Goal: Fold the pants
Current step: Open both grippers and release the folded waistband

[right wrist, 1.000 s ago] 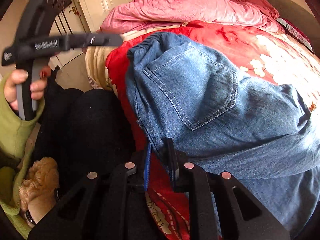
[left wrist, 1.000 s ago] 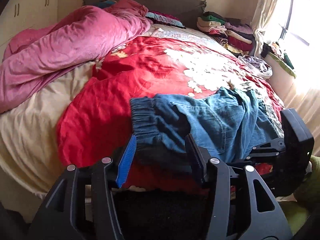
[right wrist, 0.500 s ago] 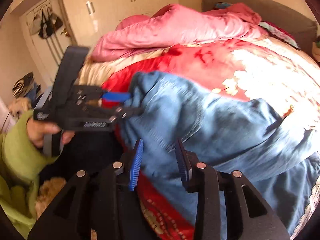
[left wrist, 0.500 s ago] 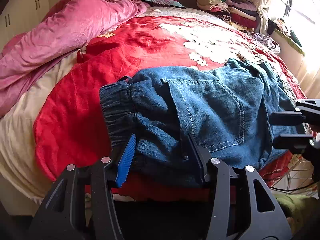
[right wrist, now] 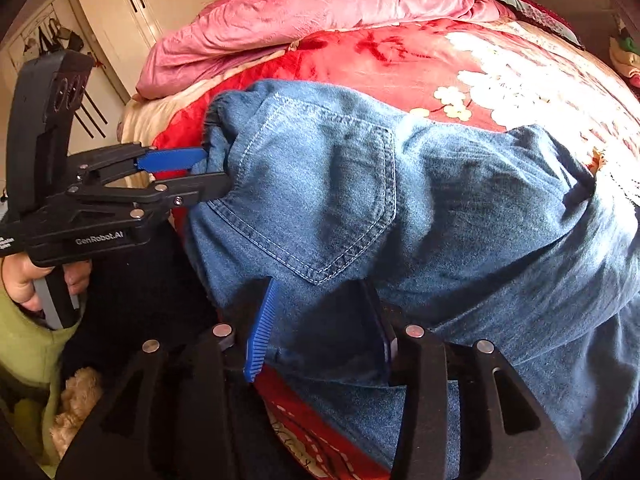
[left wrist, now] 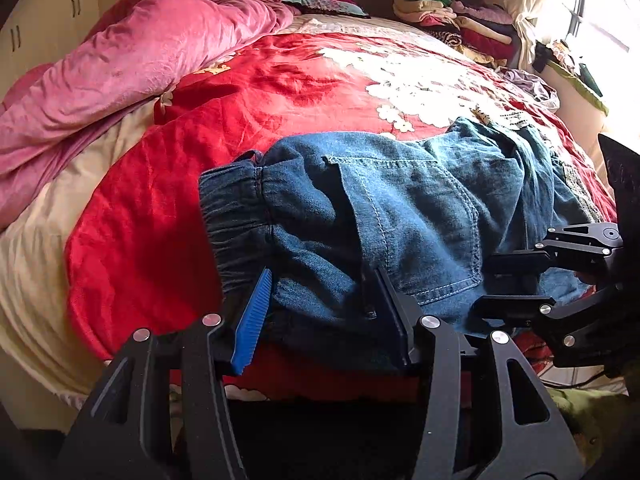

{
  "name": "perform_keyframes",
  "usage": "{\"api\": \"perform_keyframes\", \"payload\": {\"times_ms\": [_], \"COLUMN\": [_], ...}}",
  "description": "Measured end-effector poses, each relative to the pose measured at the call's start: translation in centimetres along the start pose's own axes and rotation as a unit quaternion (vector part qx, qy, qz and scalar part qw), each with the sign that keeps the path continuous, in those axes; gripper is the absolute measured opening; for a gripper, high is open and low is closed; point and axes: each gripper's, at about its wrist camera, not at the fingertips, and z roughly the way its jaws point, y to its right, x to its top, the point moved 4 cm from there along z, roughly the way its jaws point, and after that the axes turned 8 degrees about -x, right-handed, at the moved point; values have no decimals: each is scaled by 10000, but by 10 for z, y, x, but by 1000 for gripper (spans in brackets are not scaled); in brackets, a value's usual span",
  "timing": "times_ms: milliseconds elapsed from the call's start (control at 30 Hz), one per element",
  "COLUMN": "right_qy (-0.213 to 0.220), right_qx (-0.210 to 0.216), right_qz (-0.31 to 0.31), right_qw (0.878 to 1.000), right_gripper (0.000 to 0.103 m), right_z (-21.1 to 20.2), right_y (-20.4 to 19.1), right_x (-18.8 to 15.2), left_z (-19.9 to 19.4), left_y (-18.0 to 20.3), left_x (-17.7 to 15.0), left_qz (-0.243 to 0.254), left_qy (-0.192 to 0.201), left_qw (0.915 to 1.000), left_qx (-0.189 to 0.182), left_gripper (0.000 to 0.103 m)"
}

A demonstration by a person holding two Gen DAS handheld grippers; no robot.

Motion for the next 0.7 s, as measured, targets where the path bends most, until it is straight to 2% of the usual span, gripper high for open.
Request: {"api": "perform_keyframes", "payload": {"times_ms": [100,467,700], "right_qy": [191,625,858], "right_qx": [54,-149,-355], "right_qz": [75,299,530], "right_qw": [9998,9975,9943], "right_gripper": [42,63,63], "right_z": [-9,-40,-59], "right_y": [4,23,41], "right_x": [2,2,1], "left_z": [-3,-23,-44], "left_y": [0,8,21], "left_x": [0,4,13], "left_qz": [-30,-156,-122], "left_qy": [37,229,525], "left_qw": [10000,9995,9983], "left_qx": [-55,-161,-226], "left_gripper": [46,55,61]}}
